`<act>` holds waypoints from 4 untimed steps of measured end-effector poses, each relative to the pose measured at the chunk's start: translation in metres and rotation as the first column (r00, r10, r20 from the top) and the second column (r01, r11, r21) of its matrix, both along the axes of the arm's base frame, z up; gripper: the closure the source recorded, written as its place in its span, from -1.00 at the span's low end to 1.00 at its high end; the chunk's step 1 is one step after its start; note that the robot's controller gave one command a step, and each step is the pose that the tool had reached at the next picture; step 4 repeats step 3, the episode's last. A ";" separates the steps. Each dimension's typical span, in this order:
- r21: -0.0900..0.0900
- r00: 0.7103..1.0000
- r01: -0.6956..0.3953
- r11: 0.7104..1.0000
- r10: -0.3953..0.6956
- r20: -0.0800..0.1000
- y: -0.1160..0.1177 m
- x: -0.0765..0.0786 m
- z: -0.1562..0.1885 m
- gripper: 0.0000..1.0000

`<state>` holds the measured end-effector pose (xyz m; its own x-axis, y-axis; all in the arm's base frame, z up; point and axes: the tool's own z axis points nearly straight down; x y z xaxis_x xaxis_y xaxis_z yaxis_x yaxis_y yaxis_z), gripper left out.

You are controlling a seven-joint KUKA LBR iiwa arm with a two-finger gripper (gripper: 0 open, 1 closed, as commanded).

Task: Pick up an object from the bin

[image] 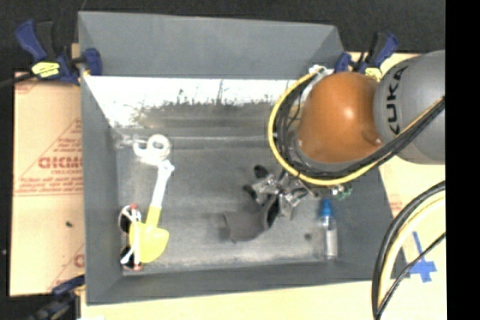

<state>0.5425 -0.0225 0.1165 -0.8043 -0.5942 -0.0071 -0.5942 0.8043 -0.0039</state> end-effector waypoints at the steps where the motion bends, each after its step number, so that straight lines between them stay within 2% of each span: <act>1: 0.000 1.000 0.001 1.000 -0.001 0.002 0.000 0.001 0.012 1.00; 3: 0.000 1.000 0.003 1.000 -0.003 -0.002 0.000 0.000 0.035 1.00; 4: 0.000 1.000 0.003 1.000 -0.003 -0.002 0.000 0.000 0.035 1.00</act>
Offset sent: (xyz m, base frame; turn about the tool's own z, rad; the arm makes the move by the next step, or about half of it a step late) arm 0.0010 0.0000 0.0069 0.0006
